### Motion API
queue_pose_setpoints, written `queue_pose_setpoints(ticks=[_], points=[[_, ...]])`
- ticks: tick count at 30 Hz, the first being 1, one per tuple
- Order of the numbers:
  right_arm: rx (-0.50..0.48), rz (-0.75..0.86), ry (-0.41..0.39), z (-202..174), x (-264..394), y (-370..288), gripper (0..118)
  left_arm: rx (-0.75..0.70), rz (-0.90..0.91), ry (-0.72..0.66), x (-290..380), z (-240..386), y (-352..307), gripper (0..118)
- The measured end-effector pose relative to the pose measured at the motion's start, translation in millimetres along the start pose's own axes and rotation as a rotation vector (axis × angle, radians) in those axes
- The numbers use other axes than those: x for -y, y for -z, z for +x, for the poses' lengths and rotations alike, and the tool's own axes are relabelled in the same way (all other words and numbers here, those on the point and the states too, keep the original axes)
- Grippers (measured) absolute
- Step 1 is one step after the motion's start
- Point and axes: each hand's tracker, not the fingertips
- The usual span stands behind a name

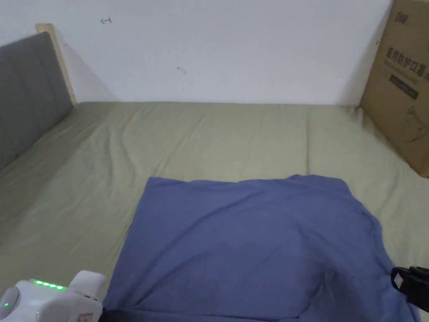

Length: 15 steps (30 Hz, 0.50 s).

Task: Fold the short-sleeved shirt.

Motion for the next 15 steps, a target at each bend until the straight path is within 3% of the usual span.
queue_pose_setpoints(ticks=[5, 6, 7, 8, 13, 15], points=[[0.018, -0.096, 0.048, 26, 9, 7, 0, 0.003, 0.103, -0.049, 1, 4, -30, 3], [0.001, -0.131, 0.063, 32, 12, 10, 25, 0.013, 0.116, -0.068, 3, 4, -38, 3], [0.011, -0.175, 0.078, 46, 17, 22, 72, 0.015, 0.131, -0.079, 4, 3, -44, 3], [0.026, -0.228, 0.074, 52, 22, 32, 111, 0.012, 0.146, -0.089, 4, 2, -48, 3], [0.109, -0.378, 0.059, 81, 62, 75, 115, 0.015, 0.185, -0.106, 3, 10, -66, 3], [0.133, -0.429, 0.059, 81, 58, 81, 106, 0.002, 0.193, -0.098, 1, 17, -71, 3]])
